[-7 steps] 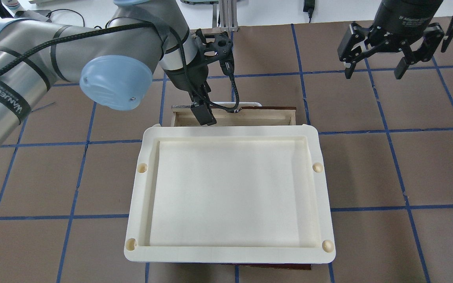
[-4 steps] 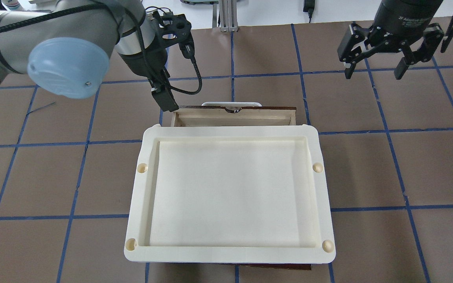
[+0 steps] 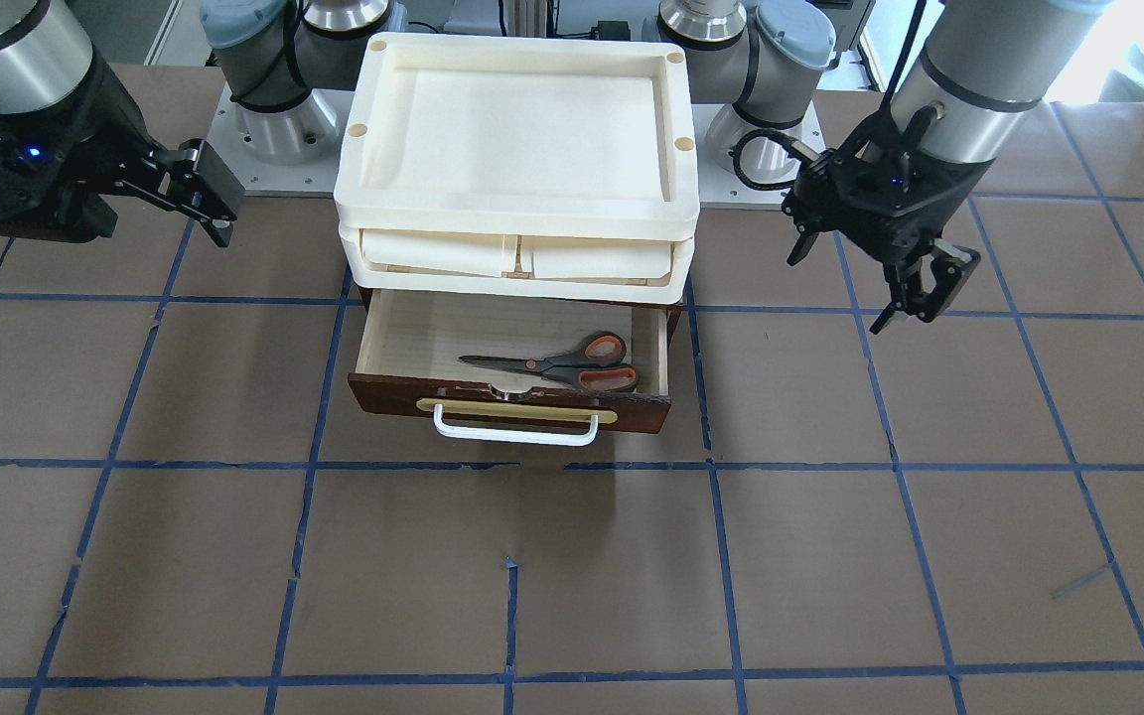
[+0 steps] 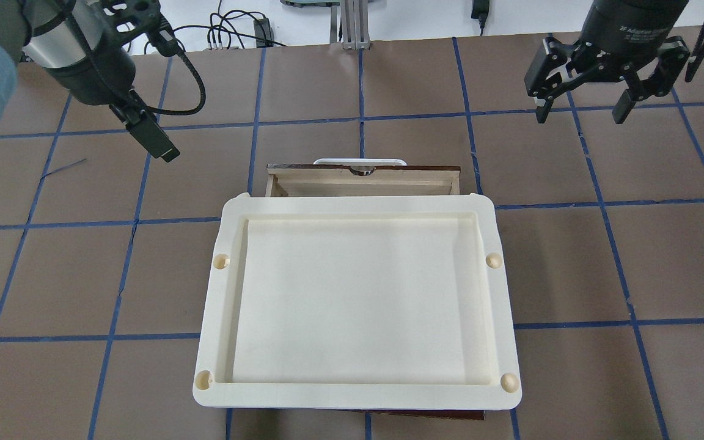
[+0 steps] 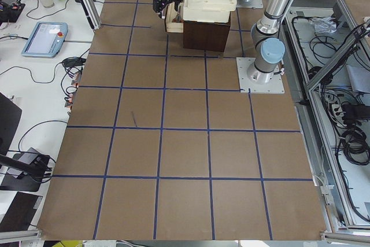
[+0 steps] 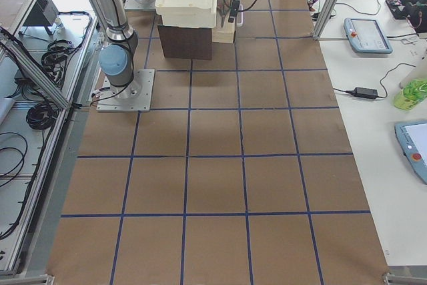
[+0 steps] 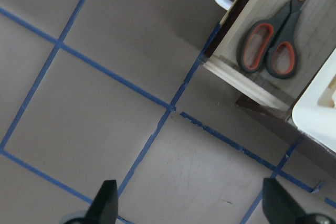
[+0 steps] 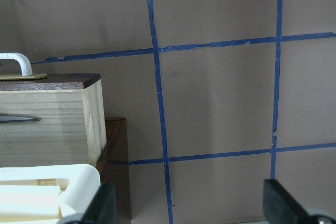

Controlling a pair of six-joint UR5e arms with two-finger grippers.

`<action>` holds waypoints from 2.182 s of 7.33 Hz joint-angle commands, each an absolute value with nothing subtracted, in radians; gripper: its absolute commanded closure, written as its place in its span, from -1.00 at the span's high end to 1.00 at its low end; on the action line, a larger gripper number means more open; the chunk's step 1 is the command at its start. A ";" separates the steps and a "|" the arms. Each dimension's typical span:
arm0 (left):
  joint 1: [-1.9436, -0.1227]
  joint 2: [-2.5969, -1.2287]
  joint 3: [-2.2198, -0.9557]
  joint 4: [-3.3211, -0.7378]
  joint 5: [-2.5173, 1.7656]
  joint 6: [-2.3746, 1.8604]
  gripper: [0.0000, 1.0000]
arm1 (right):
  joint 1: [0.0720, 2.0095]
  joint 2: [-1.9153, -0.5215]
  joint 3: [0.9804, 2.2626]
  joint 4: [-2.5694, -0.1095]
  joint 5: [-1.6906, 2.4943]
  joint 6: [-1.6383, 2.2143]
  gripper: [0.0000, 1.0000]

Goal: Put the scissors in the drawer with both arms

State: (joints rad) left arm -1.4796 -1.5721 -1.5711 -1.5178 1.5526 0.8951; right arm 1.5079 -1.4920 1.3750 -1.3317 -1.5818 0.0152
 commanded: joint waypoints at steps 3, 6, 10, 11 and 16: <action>-1.618 -1.517 -1.578 -1.565 1.631 0.263 0.97 | 1.522 -1.509 1.373 -1.330 -1.581 0.031 1.00; -1.628 -1.520 -1.563 -1.566 1.625 0.102 0.99 | 1.542 -1.506 1.376 -1.333 -1.578 0.029 1.00; -1.624 -1.526 -1.569 -1.555 1.623 0.046 0.99 | 1.542 -1.503 1.378 -1.373 -1.578 0.026 1.00; -1.624 -1.526 -1.568 -1.555 1.621 0.046 0.99 | 1.542 -1.503 1.379 -1.373 -1.578 0.026 1.00; -1.548 -1.528 -1.574 -1.563 1.586 0.049 1.00 | 1.543 -1.508 1.393 -1.396 -1.582 0.014 1.00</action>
State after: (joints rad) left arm -1.5500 -1.5258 -1.5712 -1.5626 1.5863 0.0484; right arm 1.5431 -1.5078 1.3913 -1.3845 -1.5802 0.0187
